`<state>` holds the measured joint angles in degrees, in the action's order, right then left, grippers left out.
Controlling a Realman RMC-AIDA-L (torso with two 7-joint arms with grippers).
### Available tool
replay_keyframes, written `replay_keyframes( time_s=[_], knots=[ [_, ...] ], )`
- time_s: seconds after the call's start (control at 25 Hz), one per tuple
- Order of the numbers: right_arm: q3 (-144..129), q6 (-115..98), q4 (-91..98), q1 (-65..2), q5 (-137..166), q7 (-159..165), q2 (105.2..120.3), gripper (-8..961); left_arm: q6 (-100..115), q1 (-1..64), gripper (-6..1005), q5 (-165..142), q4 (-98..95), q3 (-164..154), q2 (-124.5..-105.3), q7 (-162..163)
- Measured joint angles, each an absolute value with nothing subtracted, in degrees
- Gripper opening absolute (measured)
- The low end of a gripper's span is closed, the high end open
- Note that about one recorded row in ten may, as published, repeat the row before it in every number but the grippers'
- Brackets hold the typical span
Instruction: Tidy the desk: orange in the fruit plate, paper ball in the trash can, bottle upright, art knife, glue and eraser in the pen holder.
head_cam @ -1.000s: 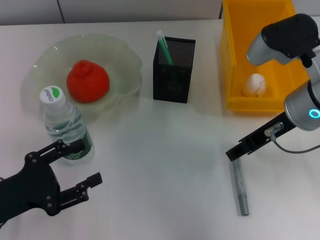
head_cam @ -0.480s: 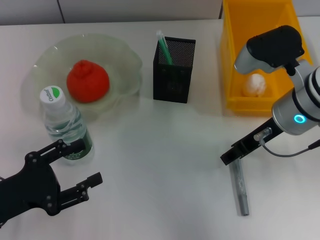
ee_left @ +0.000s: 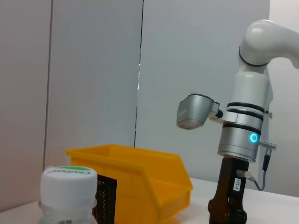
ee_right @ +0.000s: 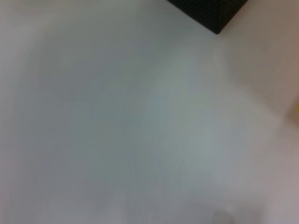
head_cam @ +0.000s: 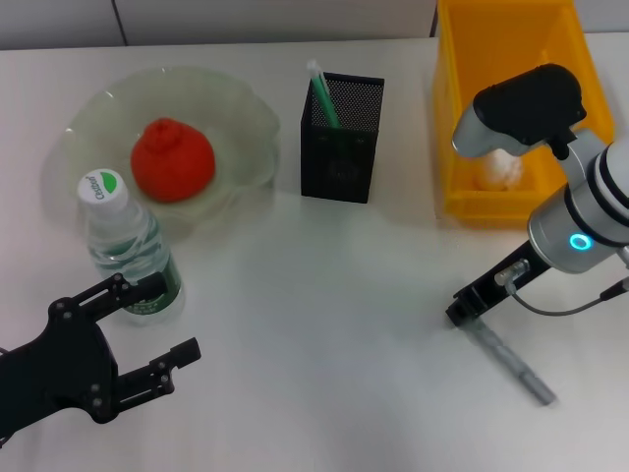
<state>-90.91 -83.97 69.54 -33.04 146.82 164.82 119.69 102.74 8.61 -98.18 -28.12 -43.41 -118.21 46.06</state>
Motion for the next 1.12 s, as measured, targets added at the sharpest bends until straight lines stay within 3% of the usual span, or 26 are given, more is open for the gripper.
replay_keyframes(
  time_s=[0.12, 0.48, 0.64, 0.8, 0.92, 1.12],
  knots=[
    [-91.3, -83.8, 69.0, -33.2, 146.9, 164.7, 119.65, 183, 102.8, 8.6, 765, -98.2, -28.1, -43.4, -118.21, 46.1],
    [-84.9, -82.1, 81.6, -27.9, 138.2, 158.0, 119.77, 154, 102.9, 8.6, 765, -98.1, -28.3, -43.4, -118.21, 46.1],
    [-76.2, -72.0, 83.6, -19.9, 109.2, 133.6, 119.86, 148, 103.0, 8.6, 765, -98.1, -28.3, -43.4, -118.21, 46.0],
    [-76.1, -64.4, 77.9, -16.5, 89.5, 111.5, 119.79, 147, 103.0, 8.6, 765, -98.0, -28.2, -43.4, -118.26, 45.8],
    [-76.1, -62.2, 66.6, -17.8, 73.4, 90.1, 119.58, 146, 102.8, 8.7, 765, -98.0, -28.2, -43.4, -118.29, 45.7],
    [-75.2, -61.3, 47.0, -26.9, 62.9, 71.8, 119.37, 145, 102.7, 8.8, 765, -97.8, -28.1, -43.4, -118.32, 45.6]
  ],
)
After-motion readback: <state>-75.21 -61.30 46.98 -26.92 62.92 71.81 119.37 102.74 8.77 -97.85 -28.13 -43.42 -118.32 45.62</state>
